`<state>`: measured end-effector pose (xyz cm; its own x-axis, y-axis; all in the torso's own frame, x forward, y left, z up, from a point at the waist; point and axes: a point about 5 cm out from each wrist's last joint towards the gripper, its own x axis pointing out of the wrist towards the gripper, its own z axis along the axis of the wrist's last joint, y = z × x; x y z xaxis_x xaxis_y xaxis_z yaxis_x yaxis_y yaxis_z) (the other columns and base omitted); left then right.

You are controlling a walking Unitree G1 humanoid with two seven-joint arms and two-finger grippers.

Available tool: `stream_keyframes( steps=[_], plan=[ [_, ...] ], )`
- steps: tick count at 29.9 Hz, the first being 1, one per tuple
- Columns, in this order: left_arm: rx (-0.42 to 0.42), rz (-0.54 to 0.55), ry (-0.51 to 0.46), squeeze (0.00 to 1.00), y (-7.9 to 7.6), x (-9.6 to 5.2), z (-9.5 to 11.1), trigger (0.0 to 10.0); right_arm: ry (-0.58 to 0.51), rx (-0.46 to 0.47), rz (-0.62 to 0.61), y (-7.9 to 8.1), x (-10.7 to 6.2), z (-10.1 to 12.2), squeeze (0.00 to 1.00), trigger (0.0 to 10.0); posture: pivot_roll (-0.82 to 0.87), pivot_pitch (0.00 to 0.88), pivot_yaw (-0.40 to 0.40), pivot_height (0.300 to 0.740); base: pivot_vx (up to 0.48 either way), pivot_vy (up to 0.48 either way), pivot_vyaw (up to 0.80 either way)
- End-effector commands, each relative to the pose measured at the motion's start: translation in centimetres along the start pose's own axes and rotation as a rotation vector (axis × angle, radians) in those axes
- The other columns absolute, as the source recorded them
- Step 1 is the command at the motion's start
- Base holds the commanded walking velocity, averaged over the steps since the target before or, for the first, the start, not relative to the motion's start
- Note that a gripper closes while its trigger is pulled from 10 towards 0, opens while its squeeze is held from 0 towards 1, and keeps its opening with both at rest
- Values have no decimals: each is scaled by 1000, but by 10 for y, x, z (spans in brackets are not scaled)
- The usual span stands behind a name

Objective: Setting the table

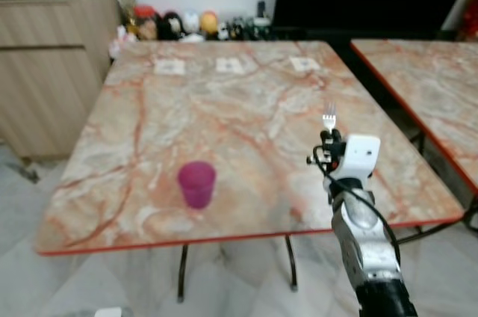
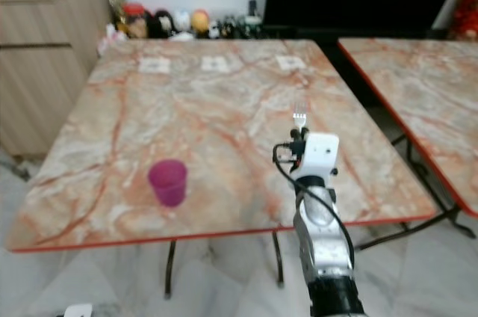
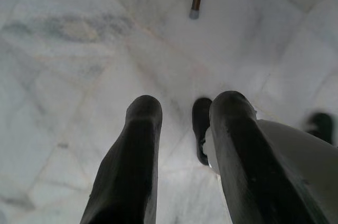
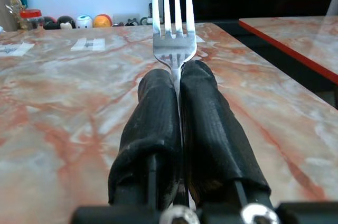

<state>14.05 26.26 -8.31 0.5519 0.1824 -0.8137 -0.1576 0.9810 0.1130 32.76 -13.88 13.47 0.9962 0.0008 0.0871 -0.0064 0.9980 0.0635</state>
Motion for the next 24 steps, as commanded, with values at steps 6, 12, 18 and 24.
stream_keyframes(
  steps=[6,12,18,24],
  plan=[
    [7,-14,34,0,-6,-1,-9,10000,-19,-9,-3,-2,-1,3,0,10000,-33,0,4,740,0,-476,0],
    [10,-14,34,0,-5,-1,-9,10000,-22,-6,-13,-3,0,4,0,10000,-36,0,11,740,0,-472,0],
    [14,-14,33,0,-5,-1,-8,10000,-29,-5,-19,-4,0,5,0,10000,-38,0,14,740,0,-469,0],
    [14,-15,33,0,-5,-1,-8,10000,-29,-7,-26,-4,0,6,0,10000,-38,0,15,740,0,-467,0]
  ],
)
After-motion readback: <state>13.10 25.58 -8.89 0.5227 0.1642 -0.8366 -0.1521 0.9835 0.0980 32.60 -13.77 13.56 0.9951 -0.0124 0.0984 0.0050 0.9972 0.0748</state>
